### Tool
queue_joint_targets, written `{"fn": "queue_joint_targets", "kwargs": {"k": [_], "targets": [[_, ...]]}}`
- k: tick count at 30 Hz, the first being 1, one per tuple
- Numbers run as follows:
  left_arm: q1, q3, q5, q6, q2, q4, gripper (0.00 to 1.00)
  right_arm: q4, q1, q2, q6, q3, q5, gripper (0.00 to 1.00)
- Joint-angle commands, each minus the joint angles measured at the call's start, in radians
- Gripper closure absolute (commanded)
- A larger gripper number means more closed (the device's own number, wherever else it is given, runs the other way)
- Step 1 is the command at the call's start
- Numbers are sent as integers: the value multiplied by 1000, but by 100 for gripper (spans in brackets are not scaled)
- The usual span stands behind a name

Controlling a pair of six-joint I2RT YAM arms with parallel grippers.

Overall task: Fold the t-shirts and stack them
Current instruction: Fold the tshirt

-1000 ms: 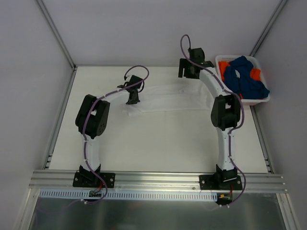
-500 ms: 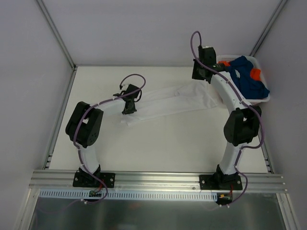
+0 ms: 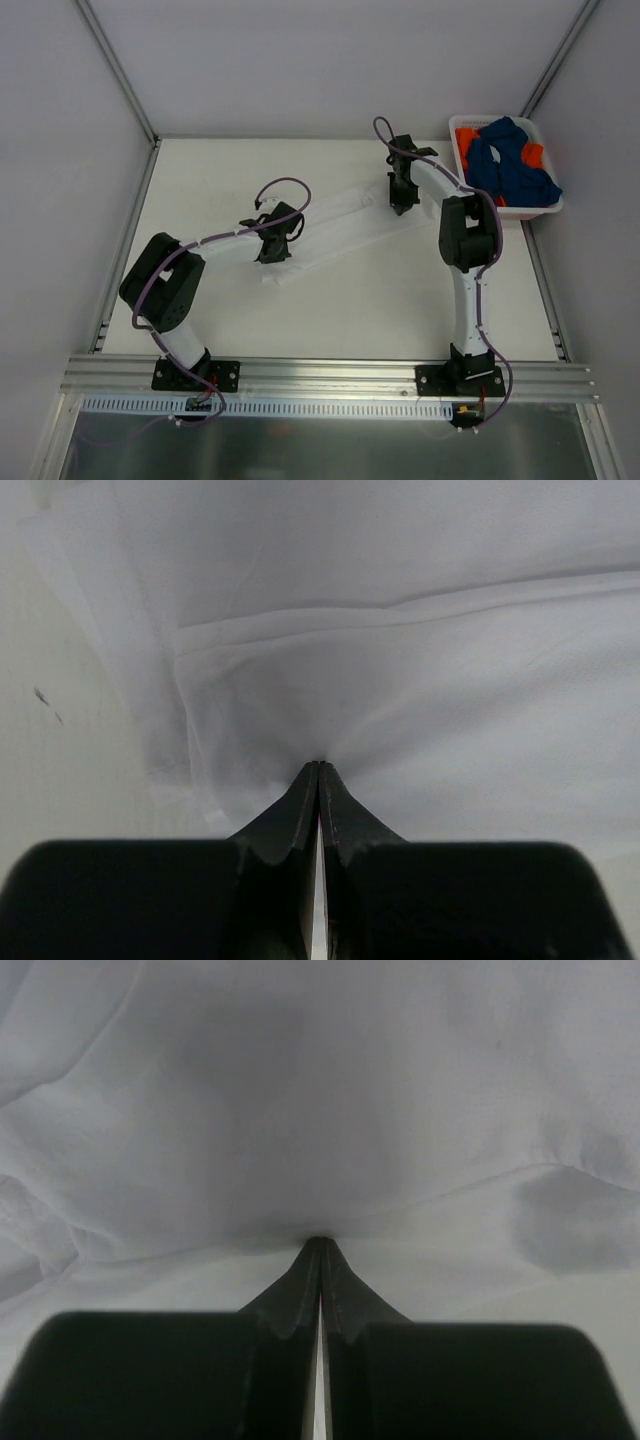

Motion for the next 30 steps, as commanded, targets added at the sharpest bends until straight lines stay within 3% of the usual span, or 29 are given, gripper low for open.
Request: {"fn": "queue_joint_targets", "kwargs": {"k": [1, 11, 18, 24, 30], "targets": [[-44, -48, -38, -78, -65, -21, 100, -66, -6, 6, 14, 78, 21, 100], [-167, -151, -41, -207, -82, -29, 100, -81, -19, 97, 2, 154, -14, 100], [-329, -182, -63, -345, -39, -52, 100, -83, -23, 126, -35, 209, -48, 99], [-507, -137, -49, -497, 78, -84, 100, -83, -25, 134, -61, 240, -74, 99], [-650, -1, -41, -535, 151, -167, 100, -103, -29, 109, -115, 225, -45, 99]]}}
